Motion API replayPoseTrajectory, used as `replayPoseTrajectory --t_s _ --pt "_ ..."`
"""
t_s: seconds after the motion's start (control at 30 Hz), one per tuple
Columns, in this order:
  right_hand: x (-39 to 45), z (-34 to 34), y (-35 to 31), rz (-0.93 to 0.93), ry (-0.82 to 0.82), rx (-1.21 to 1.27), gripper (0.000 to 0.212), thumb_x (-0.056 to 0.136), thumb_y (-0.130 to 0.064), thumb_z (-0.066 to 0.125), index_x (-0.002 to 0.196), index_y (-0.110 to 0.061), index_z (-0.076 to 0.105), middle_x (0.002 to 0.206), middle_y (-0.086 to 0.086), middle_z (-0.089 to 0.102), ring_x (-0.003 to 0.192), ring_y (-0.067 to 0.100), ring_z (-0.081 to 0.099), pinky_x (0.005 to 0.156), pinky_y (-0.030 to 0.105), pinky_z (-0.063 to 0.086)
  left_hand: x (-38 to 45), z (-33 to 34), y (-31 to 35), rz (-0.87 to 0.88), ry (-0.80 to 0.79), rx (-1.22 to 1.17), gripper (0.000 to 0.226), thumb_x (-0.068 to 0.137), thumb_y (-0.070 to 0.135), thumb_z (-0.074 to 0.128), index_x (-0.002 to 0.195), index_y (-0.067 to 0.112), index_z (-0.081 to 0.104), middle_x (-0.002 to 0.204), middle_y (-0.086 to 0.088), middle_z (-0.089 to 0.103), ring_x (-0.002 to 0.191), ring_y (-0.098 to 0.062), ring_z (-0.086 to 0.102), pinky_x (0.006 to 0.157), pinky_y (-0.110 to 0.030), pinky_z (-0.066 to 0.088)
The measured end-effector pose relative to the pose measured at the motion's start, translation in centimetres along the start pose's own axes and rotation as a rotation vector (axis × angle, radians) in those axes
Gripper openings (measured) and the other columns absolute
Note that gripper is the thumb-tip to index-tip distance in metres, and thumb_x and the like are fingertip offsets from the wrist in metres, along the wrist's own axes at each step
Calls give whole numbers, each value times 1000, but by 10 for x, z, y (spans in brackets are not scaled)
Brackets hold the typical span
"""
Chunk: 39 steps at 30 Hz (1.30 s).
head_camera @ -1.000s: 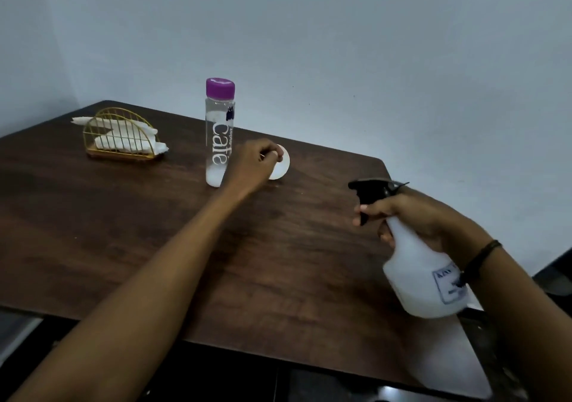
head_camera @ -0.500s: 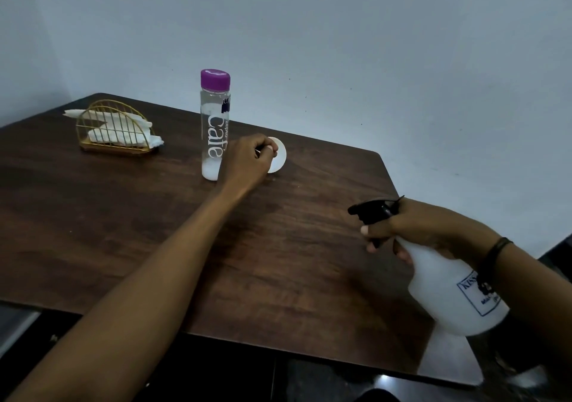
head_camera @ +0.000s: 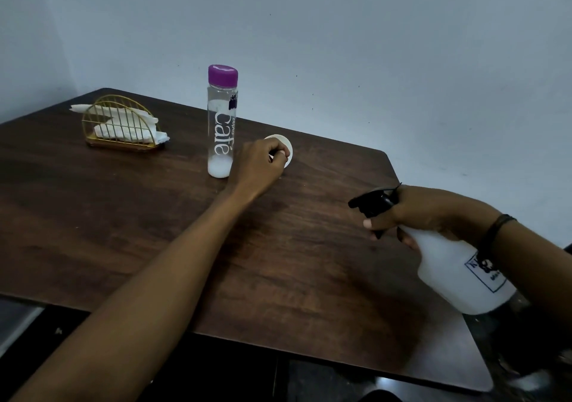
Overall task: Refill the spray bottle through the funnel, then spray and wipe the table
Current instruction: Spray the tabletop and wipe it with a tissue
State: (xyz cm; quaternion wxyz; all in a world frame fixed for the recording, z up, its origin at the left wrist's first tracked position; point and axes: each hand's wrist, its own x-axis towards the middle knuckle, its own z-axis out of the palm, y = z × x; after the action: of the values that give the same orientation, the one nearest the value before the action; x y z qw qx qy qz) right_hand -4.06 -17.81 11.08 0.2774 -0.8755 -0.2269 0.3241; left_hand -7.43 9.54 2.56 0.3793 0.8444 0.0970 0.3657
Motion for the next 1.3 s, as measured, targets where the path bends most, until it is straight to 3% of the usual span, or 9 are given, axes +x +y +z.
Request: replayPoseTrajectory --t_s 0.2,0.3,0.47,0.6,0.73,0.87,1.03,1.17,1.3 --pt "0 2 -1 -113 112 177 26 90 -22 70 115 -30 66 94 16 75 48 20 52 47 27 46 0 0 -1 -7 -7 9 21 83 19 54 79 20 74 80 6 76 72 -15 67 75 -36 55" --pt "-14 7 5 -210 241 435 46 82 -29 72 125 -17 62 102 13 75 51 19 55 46 28 47 -1 1 -2 1 1 6 22 83 19 53 78 21 74 79 6 76 71 -15 67 73 -36 55" --pt "-42 19 14 -409 343 677 31 87 -28 63 114 -14 66 101 12 73 46 17 47 47 29 47 1 2 -5 -1 10 8 22 83 21 53 80 21 75 80 5 76 72 -15 68 73 -37 56" --pt "-37 24 25 -269 443 626 29 87 -23 70 115 -15 63 69 11 58 39 14 39 47 29 39 -2 7 -2 -10 -19 17 25 80 26 50 80 21 75 78 6 76 70 -14 67 72 -37 56" --pt "-39 16 27 -243 396 611 41 87 -25 71 127 -23 62 94 15 74 41 14 46 47 27 41 -2 9 -3 -29 -18 18 26 79 28 49 80 22 75 79 5 76 70 -15 68 73 -37 56" --pt "-41 7 26 -189 365 370 33 91 -19 68 123 -26 66 67 10 60 37 11 41 41 24 36 -2 10 -4 -44 -15 32 27 79 30 49 80 23 75 79 5 76 71 -16 68 74 -37 56" --pt "-40 -1 16 -173 376 201 35 89 -21 71 123 -28 66 84 20 71 36 10 47 39 23 41 -1 11 -4 -39 -10 51 28 79 30 48 81 22 75 81 6 76 73 -17 68 75 -38 56" --pt "-34 6 12 -93 239 69 17 89 -21 71 101 -34 73 57 8 57 32 6 42 35 20 35 -1 12 -3 -42 -5 66 27 79 29 48 81 23 75 80 6 76 73 -17 68 74 -37 56" --pt "-26 12 13 -101 174 10 31 81 -26 79 110 -34 71 79 14 69 43 12 51 43 25 41 -2 12 -3 -44 -9 80 29 78 30 46 80 22 74 81 5 76 74 -19 68 75 -39 55"
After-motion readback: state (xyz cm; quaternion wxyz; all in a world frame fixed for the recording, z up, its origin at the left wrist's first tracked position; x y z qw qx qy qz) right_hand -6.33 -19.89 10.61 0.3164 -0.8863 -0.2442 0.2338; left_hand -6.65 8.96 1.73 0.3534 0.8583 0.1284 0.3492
